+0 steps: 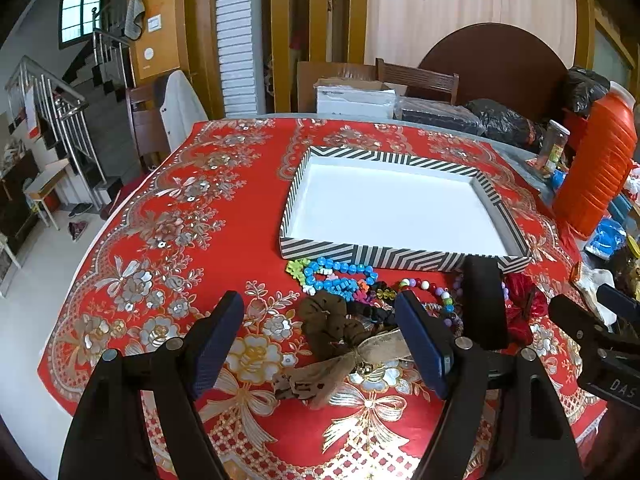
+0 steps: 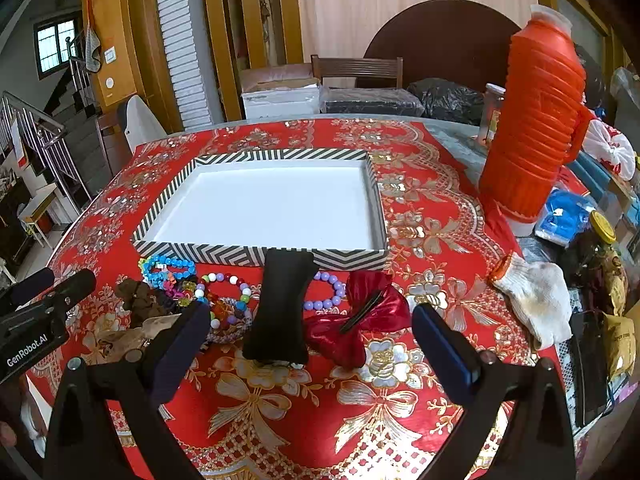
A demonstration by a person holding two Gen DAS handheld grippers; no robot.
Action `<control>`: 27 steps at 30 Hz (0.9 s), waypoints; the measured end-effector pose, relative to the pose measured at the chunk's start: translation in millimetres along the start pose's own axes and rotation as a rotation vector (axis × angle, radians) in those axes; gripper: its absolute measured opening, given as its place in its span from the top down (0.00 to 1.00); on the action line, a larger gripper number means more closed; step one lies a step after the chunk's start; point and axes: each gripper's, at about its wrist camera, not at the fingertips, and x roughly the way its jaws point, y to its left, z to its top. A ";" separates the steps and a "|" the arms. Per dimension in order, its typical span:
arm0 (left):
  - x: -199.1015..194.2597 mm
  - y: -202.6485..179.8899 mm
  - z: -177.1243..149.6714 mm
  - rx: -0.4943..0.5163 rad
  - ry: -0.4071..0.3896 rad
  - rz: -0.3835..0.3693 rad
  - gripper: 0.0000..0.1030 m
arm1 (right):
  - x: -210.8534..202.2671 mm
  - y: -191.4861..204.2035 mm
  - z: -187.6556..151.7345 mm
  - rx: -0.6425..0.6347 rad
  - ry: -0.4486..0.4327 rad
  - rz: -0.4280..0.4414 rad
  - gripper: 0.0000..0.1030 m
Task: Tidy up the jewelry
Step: 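Position both tools above the jewelry pile beside the tray rim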
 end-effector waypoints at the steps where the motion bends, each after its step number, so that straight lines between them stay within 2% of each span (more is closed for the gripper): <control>1: 0.0 -0.2 -0.4 0.000 0.001 -0.003 0.29 | 0.1 0.0 0.0 -0.001 0.000 0.000 0.01; 27: 10.3 -1.2 -3.6 -0.002 0.034 -0.017 0.30 | 10.2 3.4 -0.2 -0.022 0.033 0.008 0.01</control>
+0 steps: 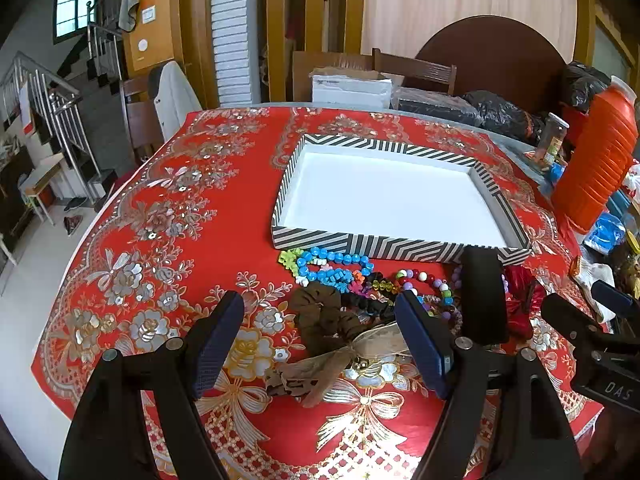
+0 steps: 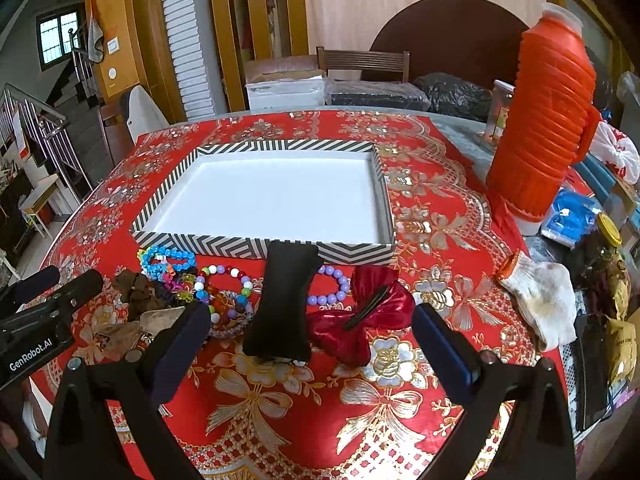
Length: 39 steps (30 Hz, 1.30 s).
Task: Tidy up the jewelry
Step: 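Position both tools above the jewelry pile beside the tray rim, then grasp the multicolour bead bracelet with the right tool while the left tool grasps the brown hair clip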
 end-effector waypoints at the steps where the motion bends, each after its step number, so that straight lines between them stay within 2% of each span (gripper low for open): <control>1: 0.5 0.7 -0.2 0.000 0.002 0.000 0.30 | 0.5 0.5 0.1 -0.001 0.003 0.000 0.01; 22: 13.1 9.7 -3.3 -0.017 0.045 -0.008 0.29 | 11.8 -2.6 -2.9 0.006 0.039 0.013 0.01; 32: 26.0 65.0 3.6 -0.099 0.091 0.020 0.30 | 20.1 -33.9 -7.9 0.050 0.055 0.028 0.01; 33: 28.1 72.3 5.1 -0.122 0.099 0.013 0.30 | 22.3 -35.5 -8.7 0.057 0.060 0.034 0.02; 35: 31.5 82.1 8.2 -0.157 0.106 0.005 0.30 | 25.9 -34.3 -9.2 0.064 0.068 0.069 0.09; 37: 36.2 87.4 11.3 -0.176 0.118 0.001 0.30 | 31.7 -27.8 -7.3 0.061 0.081 0.154 0.23; 39: 44.3 89.5 14.8 -0.178 0.136 -0.005 0.30 | 40.4 -15.9 -2.2 0.039 0.100 0.225 0.26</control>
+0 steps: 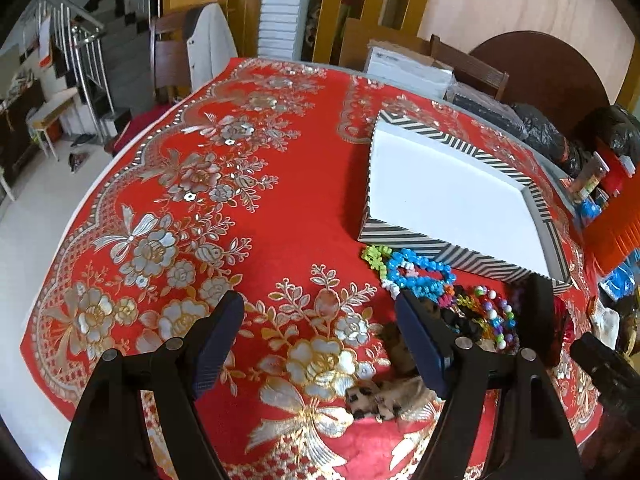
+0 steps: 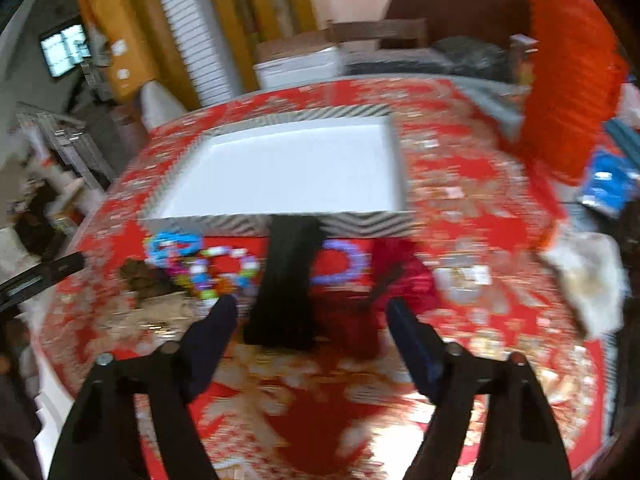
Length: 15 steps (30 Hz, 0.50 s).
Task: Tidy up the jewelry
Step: 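Grasp the multicolour bead bracelet with the right tool while the left tool grasps the brown hair clip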
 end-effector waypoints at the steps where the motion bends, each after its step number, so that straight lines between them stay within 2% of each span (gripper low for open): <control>1: 3.3 0.6 2.3 -0.003 0.003 0.001 0.30 | 5.2 5.9 2.4 -0.018 0.005 0.015 0.31; 4: 14.3 1.1 7.9 -0.001 0.017 0.006 0.30 | 23.8 28.2 13.5 -0.096 0.029 0.069 0.43; 7: 25.7 4.9 13.2 -0.026 0.044 -0.014 0.30 | 45.9 40.9 25.9 -0.110 0.062 0.117 0.52; 11: 41.2 9.7 18.4 -0.054 0.085 -0.040 0.30 | 73.1 50.0 33.6 -0.101 0.120 0.171 0.54; 15: 57.2 11.5 23.4 -0.055 0.114 -0.037 0.32 | 92.8 57.7 33.2 -0.123 0.174 0.173 0.55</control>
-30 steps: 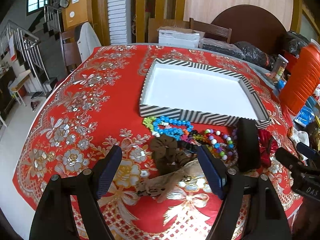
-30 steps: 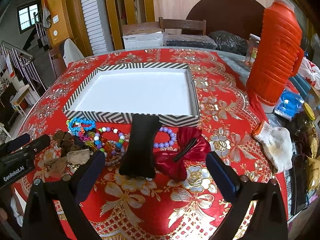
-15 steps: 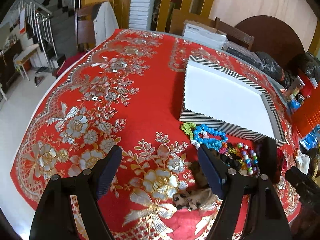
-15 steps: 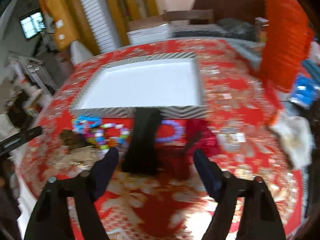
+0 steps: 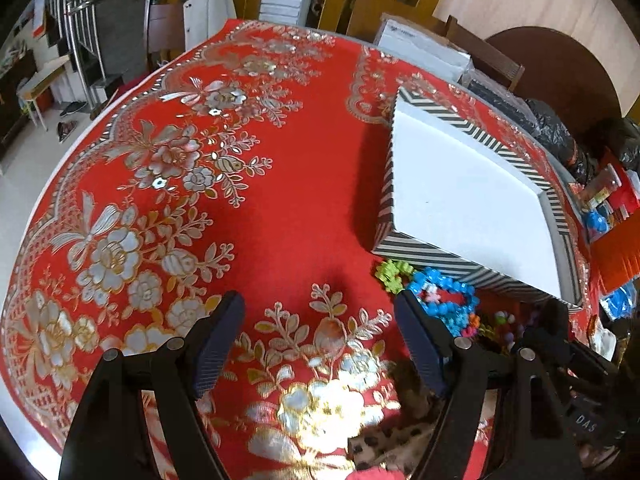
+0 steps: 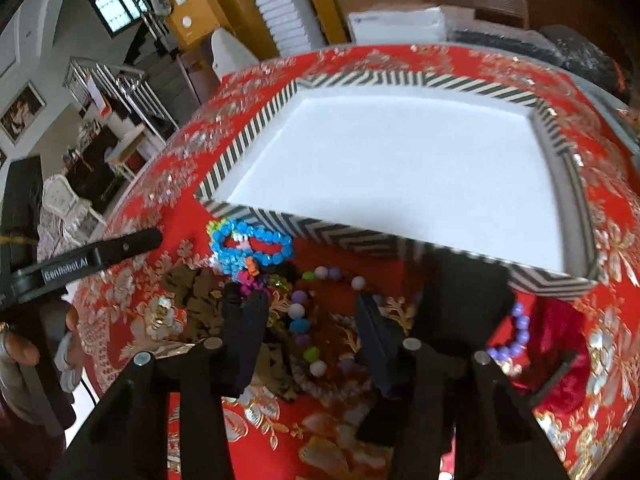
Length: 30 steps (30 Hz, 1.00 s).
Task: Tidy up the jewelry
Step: 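Grasp the multicolour bead bracelet with the right tool while the left tool grasps the brown hair clip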
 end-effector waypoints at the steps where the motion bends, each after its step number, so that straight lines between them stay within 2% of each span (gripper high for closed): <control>1: 5.5 -1.1 1.9 0.012 0.012 0.012 0.37 | 3.8 -0.8 0.3 0.002 0.011 0.003 0.59; 2: 8.4 -2.0 2.9 0.020 0.020 0.015 0.40 | 7.6 -1.6 0.9 0.005 0.020 0.007 0.62; 4: 13.9 -3.2 4.6 0.027 0.043 0.001 0.42 | 11.3 -2.4 1.8 0.009 0.028 0.016 0.75; 12: 10.2 -2.4 3.5 0.011 0.054 -0.042 0.42 | 12.2 0.7 2.3 -0.015 0.022 0.021 0.89; 18: -11.8 -16.5 -9.6 0.084 0.052 -0.136 0.42 | -5.4 -1.1 0.1 -0.006 -0.024 0.053 0.90; 21: -17.8 -21.8 -16.3 0.097 0.060 -0.247 0.42 | -14.5 -6.0 1.7 0.012 -0.049 0.069 0.90; 22: -17.3 -23.2 -16.8 0.095 0.066 -0.259 0.42 | -17.5 -8.8 2.8 0.023 -0.058 0.075 0.90; 28: 8.0 -39.5 -24.6 0.126 0.133 -0.238 0.42 | -34.6 -22.3 5.3 0.081 -0.100 0.130 0.90; 30: 11.9 -43.2 -27.7 0.130 0.139 -0.231 0.47 | -40.3 -24.4 6.3 0.088 -0.113 0.136 0.90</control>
